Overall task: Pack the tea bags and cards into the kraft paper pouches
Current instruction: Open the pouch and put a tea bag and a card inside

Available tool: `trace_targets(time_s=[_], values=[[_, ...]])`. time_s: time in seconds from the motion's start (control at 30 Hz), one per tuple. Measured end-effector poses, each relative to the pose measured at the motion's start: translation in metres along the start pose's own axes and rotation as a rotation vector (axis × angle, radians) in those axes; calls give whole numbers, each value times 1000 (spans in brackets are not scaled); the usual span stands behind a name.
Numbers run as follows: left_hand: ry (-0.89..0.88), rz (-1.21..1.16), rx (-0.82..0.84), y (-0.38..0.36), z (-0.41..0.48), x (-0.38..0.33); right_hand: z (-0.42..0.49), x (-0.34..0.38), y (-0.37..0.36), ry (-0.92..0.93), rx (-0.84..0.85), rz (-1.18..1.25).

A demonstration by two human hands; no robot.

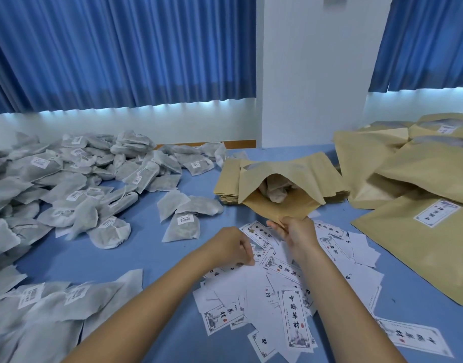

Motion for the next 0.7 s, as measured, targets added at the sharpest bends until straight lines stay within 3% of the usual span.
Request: trace_targets(time_s=[0.2,0.47,0.53,0.6,0.67,0.7], values=[[15,252,94,-17,-7,2,2,-1,0,-10,1,-19],[-37,203,-172,6,-2,-8,1,0,0,-29,-2,-12],[-96,118,-334,11,-7,-18,1,0,0,-35,-8,-17],[-310,-22,-670,15,-20,-35,-1,0,0,-47,-12,-35],[-624,203,-1065,19,-32,-53,-5,3,-1,-56,-8,-21],[-766,404,-1162,15,-31,-58,-7,4,-2,-57,-11,-16]])
Point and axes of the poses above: each hand's wrist, its own z-axis towards the middle knuckle, its own y-axis out of the back of the hand, x = y × z, the point moved 2 cm from there along z, towards the middle knuckle, and after that the axes turned 9 degrees about x, right-handed, at the moved point
